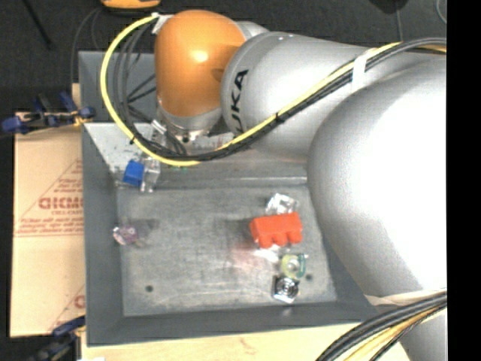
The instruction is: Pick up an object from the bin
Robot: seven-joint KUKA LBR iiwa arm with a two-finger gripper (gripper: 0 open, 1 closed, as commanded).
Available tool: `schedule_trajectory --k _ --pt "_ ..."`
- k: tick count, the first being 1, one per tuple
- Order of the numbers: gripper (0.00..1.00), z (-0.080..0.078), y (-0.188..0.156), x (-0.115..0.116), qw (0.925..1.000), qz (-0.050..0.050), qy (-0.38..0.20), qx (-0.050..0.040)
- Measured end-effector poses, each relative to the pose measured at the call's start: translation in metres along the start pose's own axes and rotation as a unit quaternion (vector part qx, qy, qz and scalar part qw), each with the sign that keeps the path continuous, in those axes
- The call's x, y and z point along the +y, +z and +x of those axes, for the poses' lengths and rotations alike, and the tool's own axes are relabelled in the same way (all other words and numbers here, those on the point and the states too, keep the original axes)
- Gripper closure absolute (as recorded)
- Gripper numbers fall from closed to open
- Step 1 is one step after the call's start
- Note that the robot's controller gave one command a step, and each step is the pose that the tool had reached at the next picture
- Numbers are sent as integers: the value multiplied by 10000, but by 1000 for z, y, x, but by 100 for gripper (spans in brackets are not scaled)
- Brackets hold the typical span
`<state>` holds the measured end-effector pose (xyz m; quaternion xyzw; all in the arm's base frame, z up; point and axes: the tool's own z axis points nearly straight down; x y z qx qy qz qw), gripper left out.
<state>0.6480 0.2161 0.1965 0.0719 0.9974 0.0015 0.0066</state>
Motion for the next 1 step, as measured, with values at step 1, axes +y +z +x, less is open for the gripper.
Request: schedule_trajectory --k 1 --pt "100 -2 -63 0 10000 3 -75 3"
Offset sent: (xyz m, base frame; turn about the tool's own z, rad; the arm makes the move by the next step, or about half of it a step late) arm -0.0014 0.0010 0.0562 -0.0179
